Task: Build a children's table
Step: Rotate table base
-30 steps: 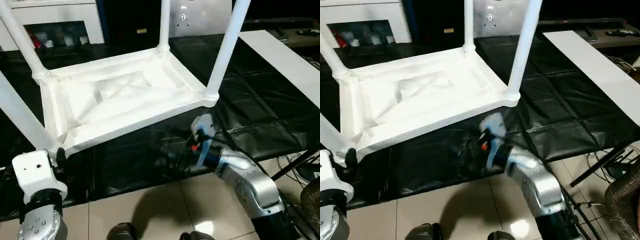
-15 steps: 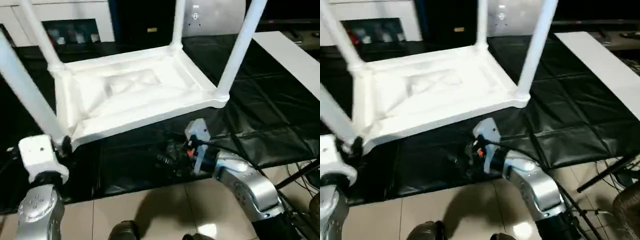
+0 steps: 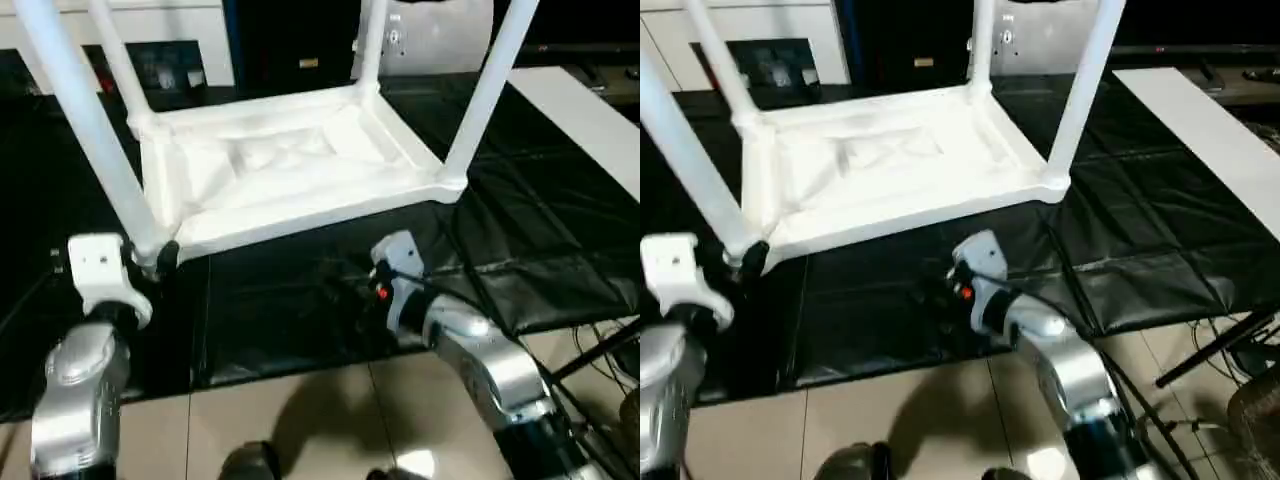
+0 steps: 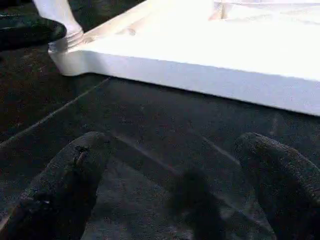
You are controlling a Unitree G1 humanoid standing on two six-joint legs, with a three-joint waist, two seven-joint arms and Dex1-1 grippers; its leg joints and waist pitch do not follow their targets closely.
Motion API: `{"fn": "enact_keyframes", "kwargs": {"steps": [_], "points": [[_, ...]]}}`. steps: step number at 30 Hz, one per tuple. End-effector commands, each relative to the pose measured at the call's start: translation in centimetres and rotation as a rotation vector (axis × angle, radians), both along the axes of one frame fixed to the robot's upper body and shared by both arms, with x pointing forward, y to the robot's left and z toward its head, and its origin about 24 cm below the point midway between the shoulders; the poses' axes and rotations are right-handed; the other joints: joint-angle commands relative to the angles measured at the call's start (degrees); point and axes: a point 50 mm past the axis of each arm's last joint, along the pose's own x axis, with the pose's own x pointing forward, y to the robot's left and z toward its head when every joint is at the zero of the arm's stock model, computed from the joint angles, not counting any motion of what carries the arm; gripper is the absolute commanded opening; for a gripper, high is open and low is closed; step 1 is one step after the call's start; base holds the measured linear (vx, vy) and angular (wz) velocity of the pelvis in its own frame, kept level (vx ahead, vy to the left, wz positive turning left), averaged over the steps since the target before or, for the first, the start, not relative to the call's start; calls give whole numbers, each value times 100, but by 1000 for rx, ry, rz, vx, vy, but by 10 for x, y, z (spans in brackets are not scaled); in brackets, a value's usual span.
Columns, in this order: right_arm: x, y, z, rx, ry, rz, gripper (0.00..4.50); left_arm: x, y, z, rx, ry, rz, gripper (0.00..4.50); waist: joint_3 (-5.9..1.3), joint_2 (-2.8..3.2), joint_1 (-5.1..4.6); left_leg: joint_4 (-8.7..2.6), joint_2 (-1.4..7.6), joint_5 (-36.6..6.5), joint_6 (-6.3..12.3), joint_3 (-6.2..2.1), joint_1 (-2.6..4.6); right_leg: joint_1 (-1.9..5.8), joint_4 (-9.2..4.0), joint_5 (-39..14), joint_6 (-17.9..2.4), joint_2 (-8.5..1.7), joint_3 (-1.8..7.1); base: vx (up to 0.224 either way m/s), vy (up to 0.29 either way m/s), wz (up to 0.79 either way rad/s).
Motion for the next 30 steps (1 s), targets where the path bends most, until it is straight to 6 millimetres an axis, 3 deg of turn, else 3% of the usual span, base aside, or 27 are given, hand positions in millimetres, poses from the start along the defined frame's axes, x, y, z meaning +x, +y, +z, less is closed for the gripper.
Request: {"fn": "enact_keyframes", "kwargs": {"steps": [1,2,3,9,12,15,16,18,19,21,22,24,25,26,29,30], "points": [[1,-1,2,4,-14,0,450,3,6,-1,-31,-6,-1,376,-339,72,-46,-479,301,-2183,-357,-176,190,60,-461,-1319,-710,-365,277,0,0,0],[1,0,3,9,-16,3,450,3,6,0,-35,-11,-13,382,-347,73,-56,-469,298,-2152,-338,-170,194,55,-446,-1214,-754,-361,283,0,0,0],[1,0,3,13,-20,7,450,4,6,0,-37,-15,-21,387,-369,80,-85,-466,301,-1979,-306,-176,156,103,-410,-936,-838,-366,276,0,0,0],[0,1,5,29,-29,27,450,6,3,0,-58,-35,-63,434,-403,70,-88,-396,295,-1413,-39,-127,165,141,-337,-143,-1121,-356,268,0,0,0],[1,1,4,23,-30,24,450,13,-2,-1,-65,-36,-124,447,-396,64,-73,-398,298,-1387,21,-116,177,135,-343,-229,-1166,-353,268,0,0,0],[5,-1,1,-10,-17,-6,450,21,-4,2,-83,-41,-179,447,-391,78,-63,-417,299,-1731,-133,-111,237,95,-375,-705,-1147,-358,276,0,0,0],[7,-2,-1,-29,-13,-24,450,24,-6,3,-98,-47,-203,447,-381,72,-69,-431,305,-1787,-169,-118,222,111,-379,-790,-1145,-371,277,0,0,0],[19,-9,-7,-104,-12,-130,450,23,-24,10,-154,-77,-397,447,-383,83,-71,-444,309,-1889,-301,-135,231,96,-377,-981,-1126,-383,276,0,0,0],[28,-14,-11,-129,3,-206,450,20,-37,12,-175,-72,-542,447,-397,74,-55,-434,306,-1943,-420,-104,275,46,-395,-1102,-1192,-387,287,0,0,0],[32,-16,-13,-137,16,-247,450,17,-44,12,-184,-64,-624,447,-397,93,-41,-445,305,-2002,-459,-100,272,43,-381,-1113,-1200,-378,300,0,0,0],[37,-18,-16,-146,25,-271,450,16,-50,11,-186,-46,-689,447,-401,64,-37,-443,310,-1975,-451,-94,270,49,-376,-1025,-1177,-366,303,0,0,0],[45,-19,-22,-197,30,-284,450,15,-59,11,-188,-31,-770,447,-414,71,-46,-446,285,-1805,-446,-99,216,93,-332,-816,-1162,-372,301,0,0,0],[49,-19,-26,-224,35,-293,450,15,-65,11,-194,-26,-809,447,-422,20,-62,-428,276,-1709,-411,-79,205,106,-326,-713,-1161,-372,311,0,0,0],[53,-19,-28,-242,43,-302,450,15,-69,12,-203,-23,-839,447,-437,30,-64,-415,271,-1621,-390,-85,197,125,-298,-636,-1196,-388,312,0,0,0],[60,-18,-29,-258,43,-320,450,12,-81,13,-225,-21,-912,447,-454,14,-94,-364,259,-1241,-202,-52,161,164,-270,-297,-1305,-392,314,0,0,0],[65,-16,-28,-260,34,-336,450,-1,-96,14,-262,-5,-1024,447,-459,-30,-102,-354,267,-1163,-113,-39,169,167,-272,-251,-1315,-378,315,0,0,0]]}}
